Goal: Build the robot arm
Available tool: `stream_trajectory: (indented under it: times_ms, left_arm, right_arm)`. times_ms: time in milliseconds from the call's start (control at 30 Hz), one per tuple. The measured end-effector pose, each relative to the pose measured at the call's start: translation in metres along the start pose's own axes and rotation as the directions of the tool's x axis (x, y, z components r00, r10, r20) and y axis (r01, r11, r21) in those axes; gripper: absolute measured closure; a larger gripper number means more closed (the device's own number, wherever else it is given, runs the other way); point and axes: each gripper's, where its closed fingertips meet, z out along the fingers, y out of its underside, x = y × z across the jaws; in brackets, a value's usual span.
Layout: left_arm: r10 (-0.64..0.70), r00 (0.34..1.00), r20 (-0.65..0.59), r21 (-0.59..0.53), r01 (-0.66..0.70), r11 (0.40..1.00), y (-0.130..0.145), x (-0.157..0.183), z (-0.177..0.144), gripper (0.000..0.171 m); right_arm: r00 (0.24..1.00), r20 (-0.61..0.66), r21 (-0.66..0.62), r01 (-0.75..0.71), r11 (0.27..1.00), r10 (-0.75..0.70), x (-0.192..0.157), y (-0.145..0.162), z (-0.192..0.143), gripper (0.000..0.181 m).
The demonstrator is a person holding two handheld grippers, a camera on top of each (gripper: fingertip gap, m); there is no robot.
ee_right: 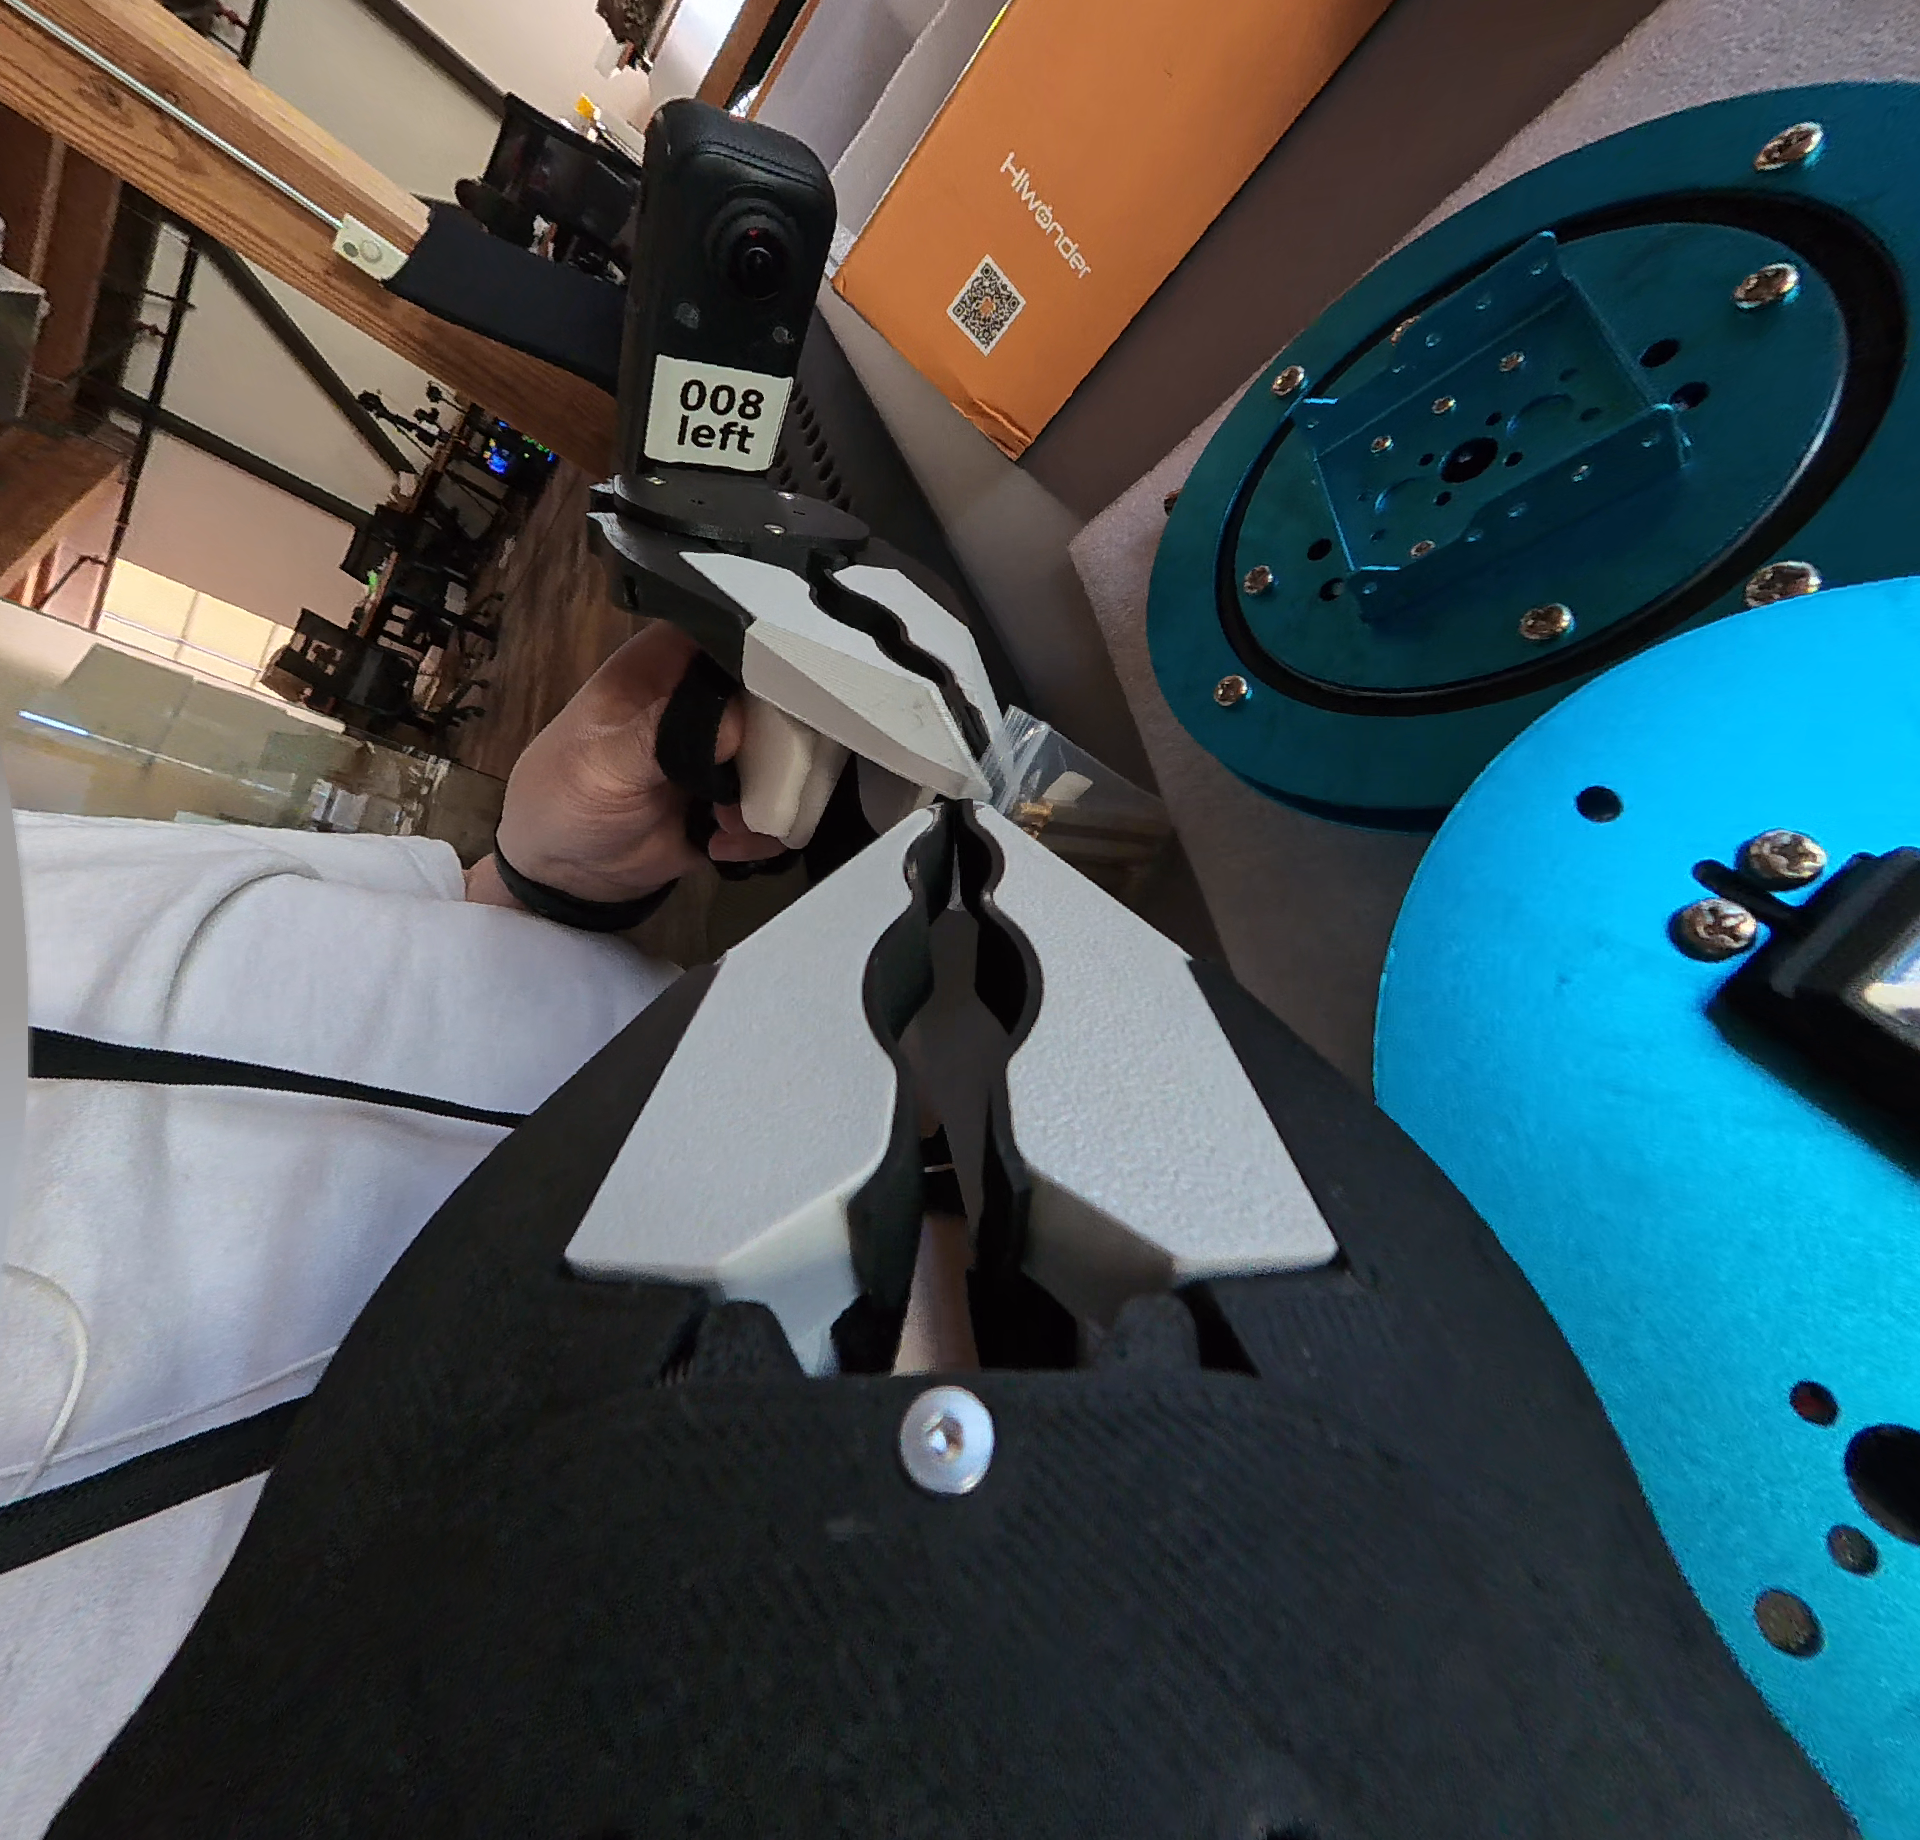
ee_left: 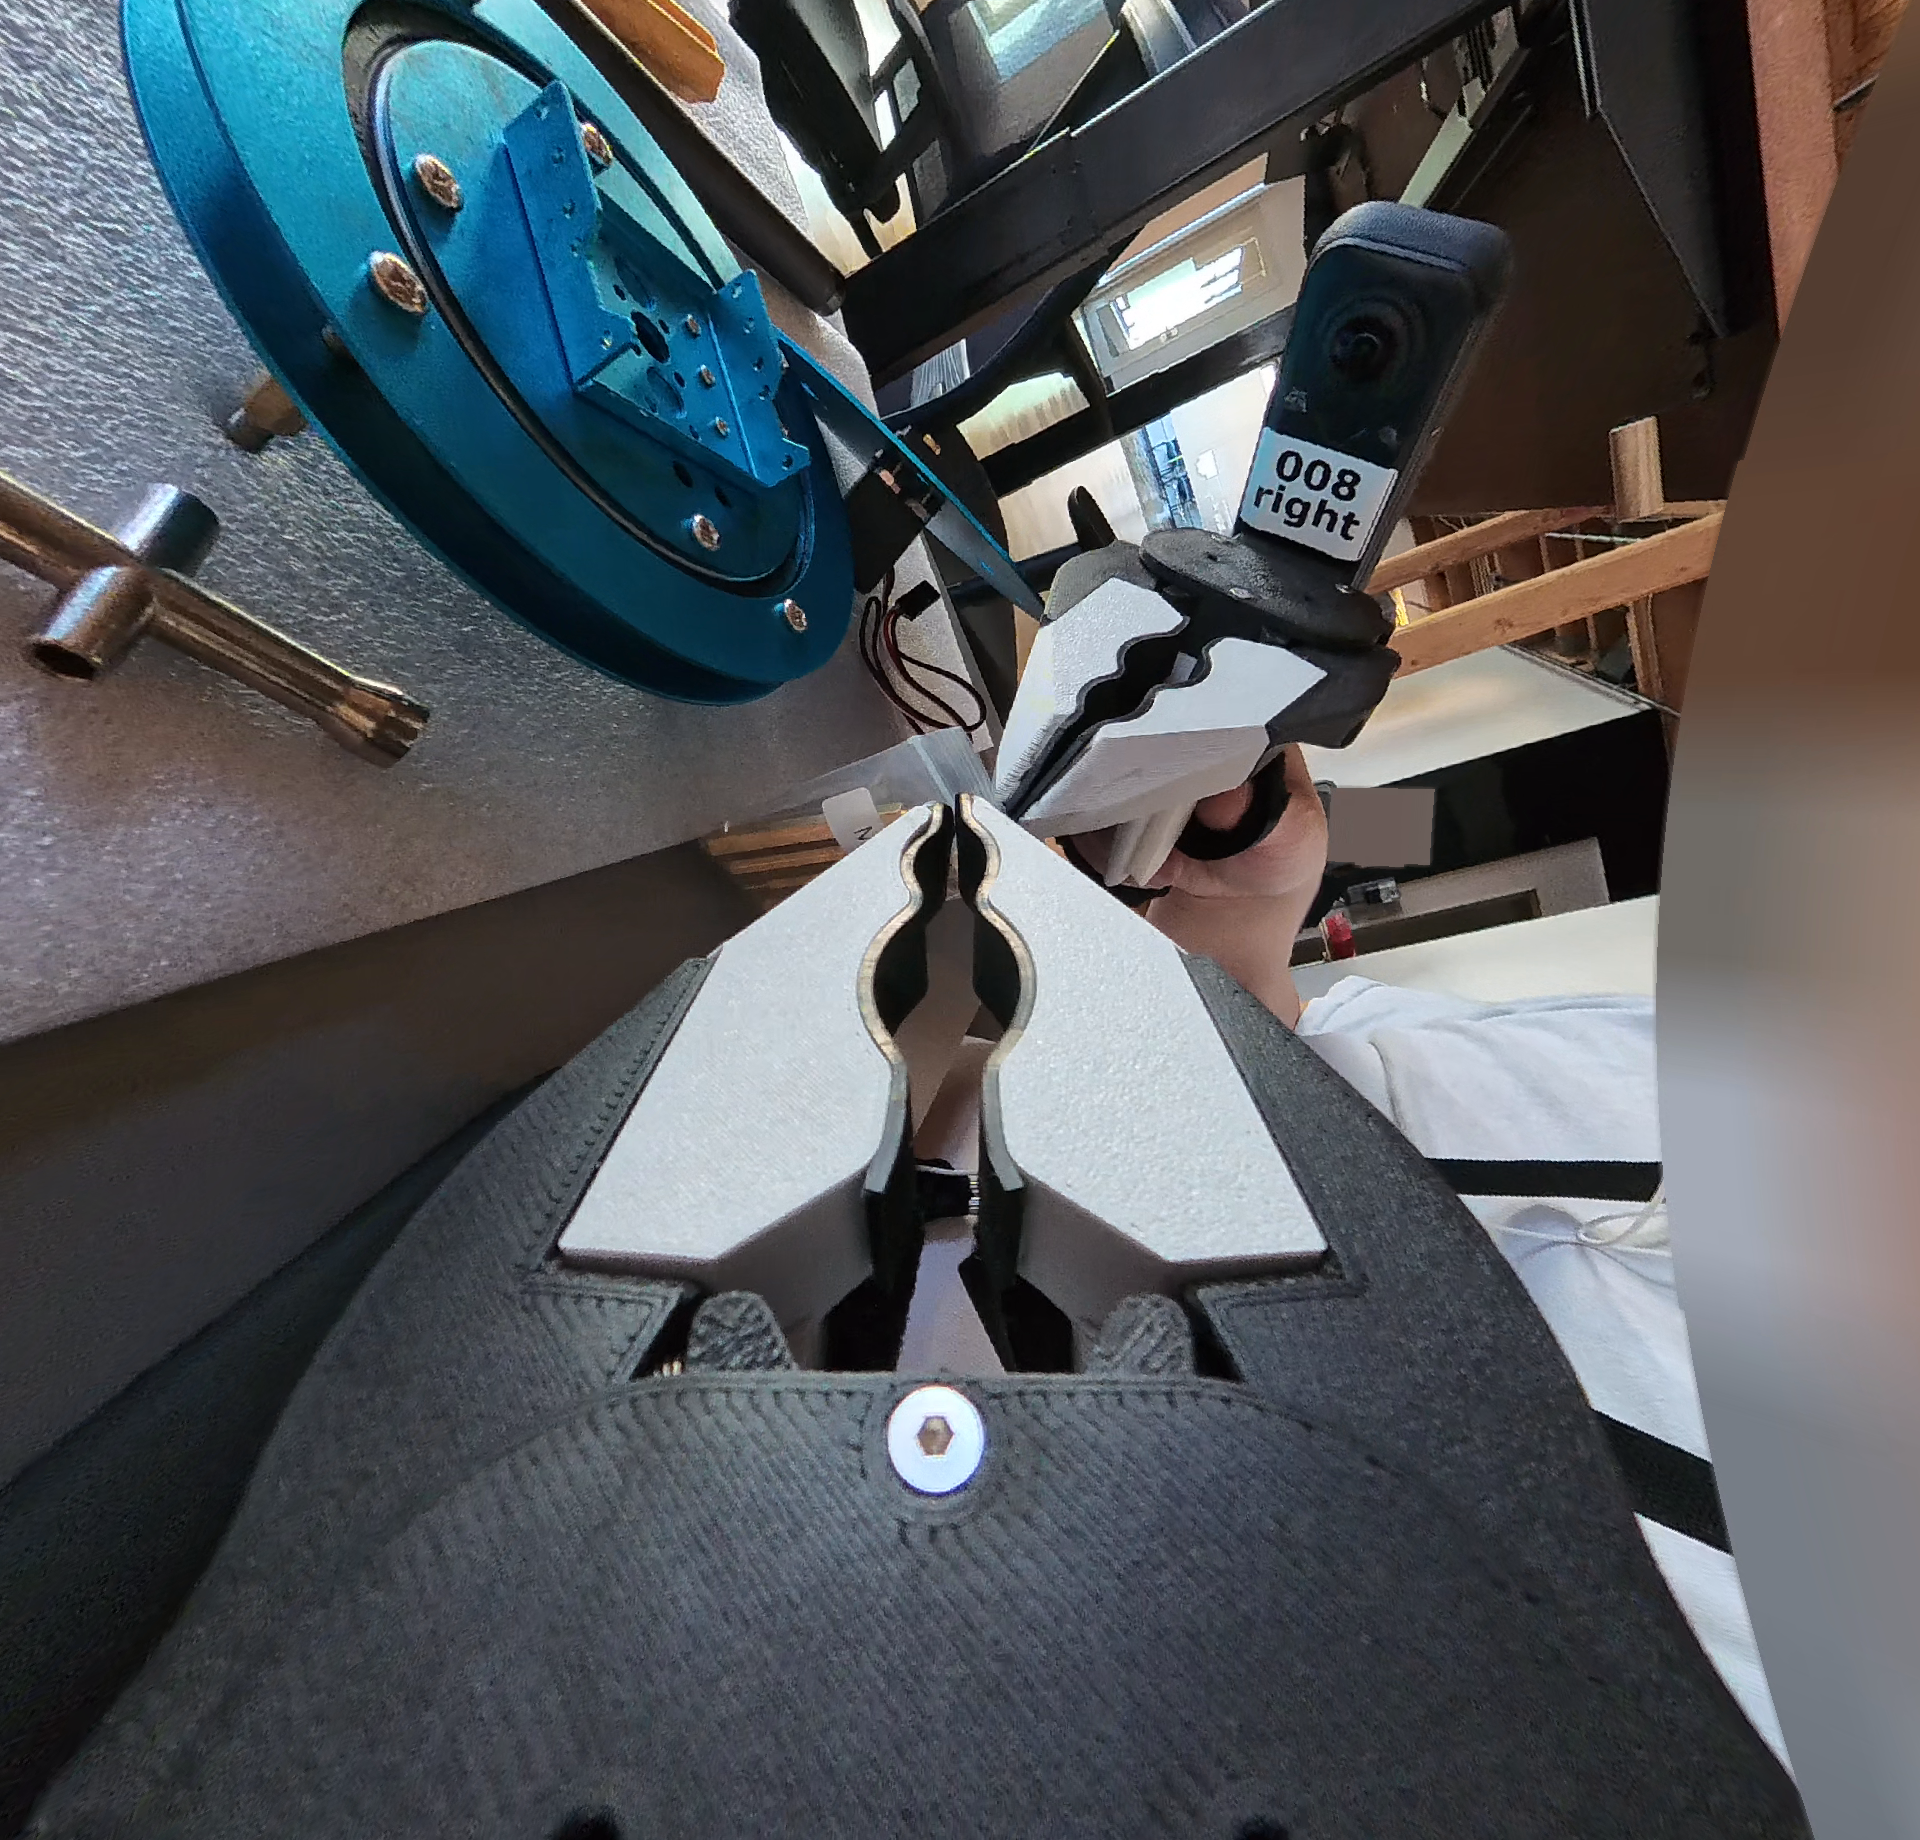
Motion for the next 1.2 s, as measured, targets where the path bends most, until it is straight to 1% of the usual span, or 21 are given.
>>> stream_trajectory:
  times_ms: [100,300,433,700,1200]
  left_arm:
    - [0.007,1.0,-0.001,-0.004,-0.007,1.0,0.0006,0.0009,0.0001,0.169]
    - [-0.023,0.999,-0.041,0.009,0.023,1.0,-0.0018,0.0035,-0.0024,0.164]
    - [-0.016,0.999,-0.035,-0.006,0.016,1.0,0.0001,0.0032,-0.001,0.163]
    - [-0.024,0.998,-0.059,-0.011,0.024,1.0,0.0009,0.0052,-0.0016,0.171]
    - [-0.009,0.999,-0.05,-0.015,0.008,1.0,0.0023,0.0044,-0.0016,0.171]
  right_arm:
    - [1.0,-0.023,-0.001,-0.019,1.0,0.019,0.0024,0.0008,-0.0014,0.181]
    - [0.997,0.004,-0.004,-0.071,0.997,0.071,-0.0003,0.0036,-0.0013,0.181]
    - [0.996,0.005,0.001,-0.085,0.996,0.085,-0.0007,0.0038,-0.0005,0.181]
    - [0.995,0.011,0.013,-0.102,0.995,0.102,-0.0012,0.0038,0.0,0.181]
    - [0.987,-0.021,0.026,-0.156,0.987,0.157,0.0021,0.0029,-0.0017,0.181]
